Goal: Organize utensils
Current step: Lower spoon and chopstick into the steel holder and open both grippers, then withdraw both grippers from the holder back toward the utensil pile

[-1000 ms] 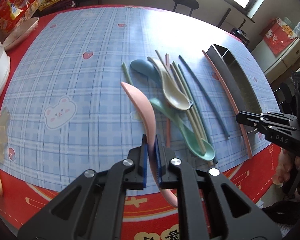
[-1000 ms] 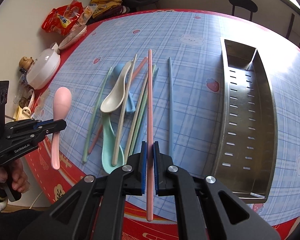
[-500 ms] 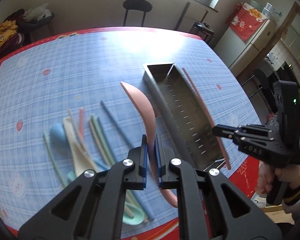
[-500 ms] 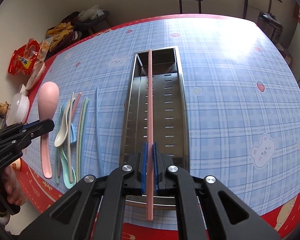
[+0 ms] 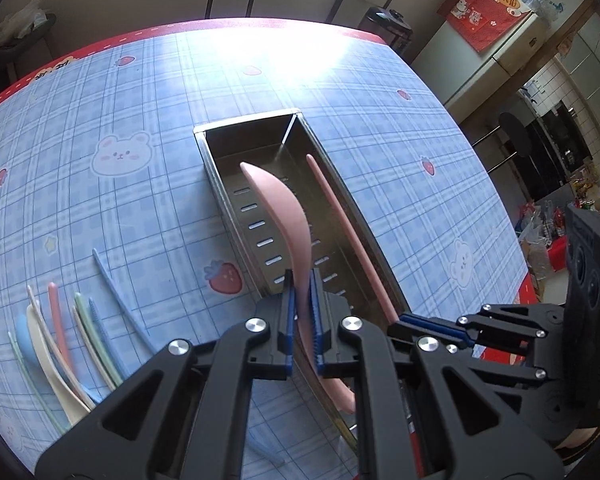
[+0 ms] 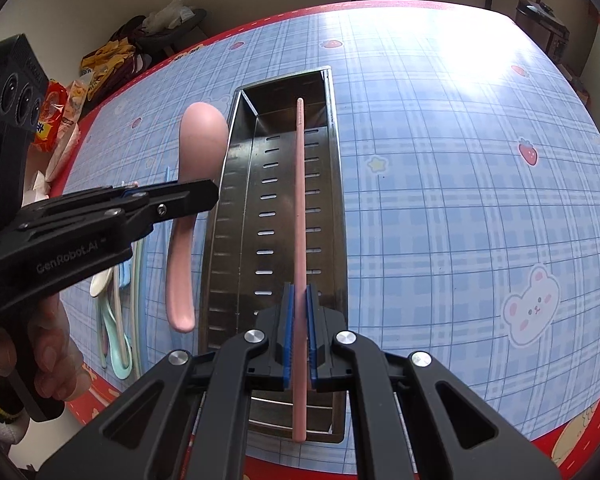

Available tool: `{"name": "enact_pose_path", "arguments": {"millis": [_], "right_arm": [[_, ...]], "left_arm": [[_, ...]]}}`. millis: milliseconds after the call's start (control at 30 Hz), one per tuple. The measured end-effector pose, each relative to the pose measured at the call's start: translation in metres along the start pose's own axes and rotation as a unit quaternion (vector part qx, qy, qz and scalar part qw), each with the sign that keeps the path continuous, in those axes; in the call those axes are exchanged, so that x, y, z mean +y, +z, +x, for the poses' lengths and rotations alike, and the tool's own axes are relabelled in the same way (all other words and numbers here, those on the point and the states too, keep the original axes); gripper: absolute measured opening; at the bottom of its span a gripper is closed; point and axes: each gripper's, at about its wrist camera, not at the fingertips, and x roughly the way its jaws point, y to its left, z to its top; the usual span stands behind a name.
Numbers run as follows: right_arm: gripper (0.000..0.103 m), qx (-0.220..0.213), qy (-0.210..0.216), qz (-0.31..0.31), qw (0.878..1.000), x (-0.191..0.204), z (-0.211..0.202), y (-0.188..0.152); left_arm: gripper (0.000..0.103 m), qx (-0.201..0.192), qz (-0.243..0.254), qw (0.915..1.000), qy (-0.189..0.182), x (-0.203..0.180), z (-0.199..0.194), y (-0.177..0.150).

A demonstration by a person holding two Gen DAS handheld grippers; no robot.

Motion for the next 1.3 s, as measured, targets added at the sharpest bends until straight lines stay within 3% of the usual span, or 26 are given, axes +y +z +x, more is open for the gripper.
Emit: {"name": "enact_pose_path", "arguments": {"millis": [500, 567, 633, 900, 1100, 1167, 1233, 1300], "right_arm": [[0.006, 0.000, -0.003, 0.016, 1.000, -0.006, 0.015, 0.013], [0.006, 0.004, -0.003, 0.016, 1.000, -0.007, 0.017, 0.014], [0.006, 0.005, -0.002, 0.015, 1.000, -0.008, 0.018, 0.014], [0.007, -0.004, -0.011, 0.013, 1.000, -0.004, 0.012, 0.014], [0.012, -0.016, -0.019, 0.013, 1.000, -0.003, -0.001, 0.013], [0.024, -0.018, -0.023, 0.010, 1.000, -0.002, -0.005, 0.012], [0.031, -0.022, -0.029, 0.006, 0.999, -0.003, -0.011, 0.010], [0.039, -0.028, -0.034, 0.007, 0.999, -0.001, -0.016, 0.010]], "left_arm": [[0.011, 0.014, -0.022, 0.9995, 0.016, 0.016, 0.030, 0.034], [0.023, 0.016, -0.020, 0.9995, 0.020, 0.016, 0.031, 0.038], [0.026, 0.013, -0.023, 0.9996, 0.014, 0.018, 0.030, 0.040], [0.031, -0.015, -0.023, 0.9994, 0.020, 0.028, 0.000, 0.034], [0.049, -0.046, -0.018, 0.9980, 0.041, 0.039, -0.037, 0.020], [0.060, -0.054, -0.020, 0.9971, 0.050, 0.045, -0.050, 0.014], [0.063, -0.062, -0.020, 0.9964, 0.055, 0.051, -0.063, 0.007], [0.078, -0.071, -0.020, 0.9953, 0.064, 0.058, -0.078, -0.002]]}}
